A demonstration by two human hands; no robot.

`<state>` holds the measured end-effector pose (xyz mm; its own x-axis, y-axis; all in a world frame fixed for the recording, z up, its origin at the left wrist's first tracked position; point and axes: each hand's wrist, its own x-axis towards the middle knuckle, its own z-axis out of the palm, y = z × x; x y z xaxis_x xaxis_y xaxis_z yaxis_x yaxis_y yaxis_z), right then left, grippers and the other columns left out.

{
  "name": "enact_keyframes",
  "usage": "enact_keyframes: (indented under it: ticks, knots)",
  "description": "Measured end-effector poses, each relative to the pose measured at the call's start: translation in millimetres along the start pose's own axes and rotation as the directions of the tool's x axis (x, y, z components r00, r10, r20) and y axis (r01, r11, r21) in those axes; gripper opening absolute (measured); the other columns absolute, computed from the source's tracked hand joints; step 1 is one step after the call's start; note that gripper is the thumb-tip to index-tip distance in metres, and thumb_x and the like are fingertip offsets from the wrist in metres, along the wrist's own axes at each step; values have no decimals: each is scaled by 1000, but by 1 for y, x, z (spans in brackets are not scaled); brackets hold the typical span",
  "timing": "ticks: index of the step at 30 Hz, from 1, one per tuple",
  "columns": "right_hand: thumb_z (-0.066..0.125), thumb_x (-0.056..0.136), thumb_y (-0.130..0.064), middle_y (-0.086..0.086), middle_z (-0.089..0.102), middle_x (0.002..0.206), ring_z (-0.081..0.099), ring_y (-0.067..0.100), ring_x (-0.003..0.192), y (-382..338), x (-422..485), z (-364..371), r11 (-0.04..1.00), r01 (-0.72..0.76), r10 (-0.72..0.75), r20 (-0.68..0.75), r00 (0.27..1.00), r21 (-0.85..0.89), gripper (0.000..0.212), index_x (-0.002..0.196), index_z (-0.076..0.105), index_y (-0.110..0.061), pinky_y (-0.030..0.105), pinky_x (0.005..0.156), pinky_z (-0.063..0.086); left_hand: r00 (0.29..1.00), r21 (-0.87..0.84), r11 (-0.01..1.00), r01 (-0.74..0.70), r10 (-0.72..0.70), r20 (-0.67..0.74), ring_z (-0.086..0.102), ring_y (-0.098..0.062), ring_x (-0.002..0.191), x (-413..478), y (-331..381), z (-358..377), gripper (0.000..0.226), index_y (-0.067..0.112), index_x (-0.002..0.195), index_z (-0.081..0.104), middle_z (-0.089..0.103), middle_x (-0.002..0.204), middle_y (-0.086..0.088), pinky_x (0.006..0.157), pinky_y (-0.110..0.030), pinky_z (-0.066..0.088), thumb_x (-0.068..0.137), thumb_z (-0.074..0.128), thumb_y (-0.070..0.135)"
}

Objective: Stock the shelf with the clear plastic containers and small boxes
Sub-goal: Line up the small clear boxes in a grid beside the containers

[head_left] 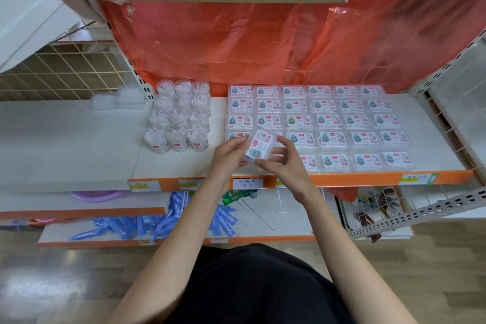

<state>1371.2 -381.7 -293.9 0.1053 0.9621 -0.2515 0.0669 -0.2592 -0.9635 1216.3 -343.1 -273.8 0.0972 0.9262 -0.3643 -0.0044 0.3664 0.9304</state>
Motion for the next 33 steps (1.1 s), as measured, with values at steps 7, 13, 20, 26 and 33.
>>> enact_keyframes:
  ticks: [7, 13, 20, 26, 33]
  knots:
    - [87, 71, -23, -7, 33, 155, 25, 8, 144, -5, 2, -12, 785, 445, -413, 171, 894, -431, 71, 132, 53, -35, 19, 113, 21, 998, 117, 992, -45, 40, 41, 60, 7, 83, 4, 6, -4, 28, 16, 122, 66, 67, 110, 5, 65, -5, 46, 102, 47, 19]
    - [91, 64, -23, -5, 56, 125, 47, 8, 122, -8, 8, -15, 746, 456, -442, 152, 884, -485, 52, 111, 68, -23, 30, 104, 38, 991, 158, 981, -110, 96, 92, 63, 9, 83, 2, 2, -3, 28, 14, 121, 67, 68, 105, 6, 69, -8, 48, 103, 46, 20]
    - [89, 68, -29, 1, 58, 127, 48, 20, 123, 28, 12, -30, 726, 293, -474, -144, 868, -623, 48, 110, 67, -23, 33, 103, 39, 891, 804, 492, -335, 443, 101, 43, -21, 129, 10, -33, -21, 32, 18, 128, 63, 51, 141, -1, 108, -30, 28, 97, 52, 18]
    - [88, 67, -32, 2, 58, 127, 49, 26, 117, 49, 10, -26, 708, 193, -403, -164, 900, -679, 50, 111, 67, -21, 39, 100, 42, 904, 828, 452, -331, 403, 141, 29, -18, 138, 7, -57, -18, 38, 18, 134, 57, 39, 151, -3, 113, -34, 27, 96, 53, 19]
    - [81, 74, -29, 8, 43, 145, 44, 27, 130, 58, 9, -16, 705, 160, -370, -166, 914, -691, 51, 120, 62, -19, 37, 97, 44, 899, 838, 439, -323, 420, 126, 29, -18, 138, 6, -59, -16, 39, 18, 135, 55, 40, 149, -3, 112, -32, 26, 96, 53, 22]
